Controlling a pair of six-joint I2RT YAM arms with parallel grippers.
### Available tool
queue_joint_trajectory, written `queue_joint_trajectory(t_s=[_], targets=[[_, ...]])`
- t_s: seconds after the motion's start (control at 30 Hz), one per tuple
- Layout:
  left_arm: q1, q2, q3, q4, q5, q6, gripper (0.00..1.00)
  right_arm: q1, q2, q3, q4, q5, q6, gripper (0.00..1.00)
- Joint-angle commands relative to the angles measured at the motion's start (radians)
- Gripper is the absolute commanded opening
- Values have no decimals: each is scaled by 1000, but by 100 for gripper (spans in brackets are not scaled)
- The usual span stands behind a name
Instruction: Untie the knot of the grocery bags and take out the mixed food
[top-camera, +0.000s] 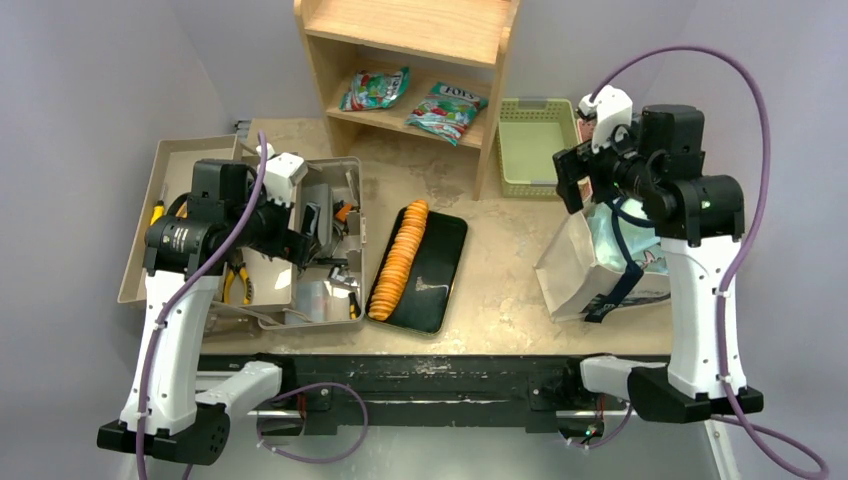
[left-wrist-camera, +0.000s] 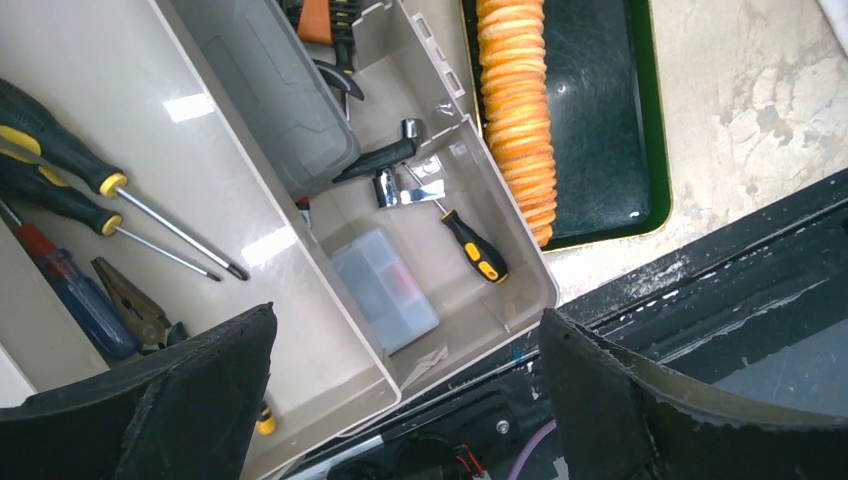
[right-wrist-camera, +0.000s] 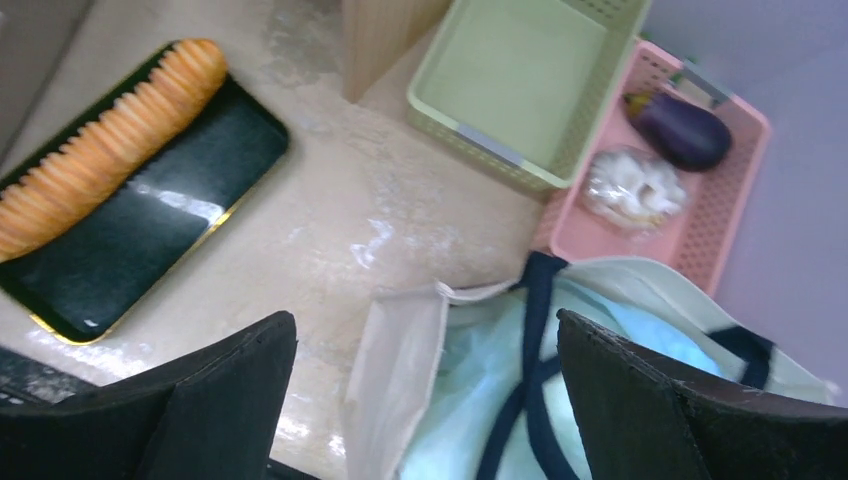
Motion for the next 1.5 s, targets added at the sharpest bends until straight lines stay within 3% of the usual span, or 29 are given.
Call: queue_joint_trajectory(t_s=[0.0, 0.17, 0.4, 0.63, 0.93, 1.13, 1.33, 1.47], targets=[[-4, 28, 42, 45, 79, 10, 100, -12, 36, 137, -195, 214, -23, 98], [-16, 37, 46, 126, 288, 50, 100, -178, 107, 289, -318, 131, 12, 87], [-114, 224, 216, 178, 329, 111, 100, -199, -40, 86, -318, 294, -169, 79], [-169, 231, 132, 283, 389, 41, 100, -199, -110, 0, -288, 462, -200, 75], [-179, 236, 154, 254, 335, 76, 100, -199, -124, -200, -136, 610, -188, 68], [-179, 220, 146, 250, 325, 69, 100, -199, -161, -332, 59, 678, -83, 64], [-179, 200, 131, 242, 299, 68, 100, -199, -175, -324, 198, 714, -72, 61], [-178, 194, 122, 244, 276, 67, 100, -199, -158, -339, 375, 715, -102, 60]])
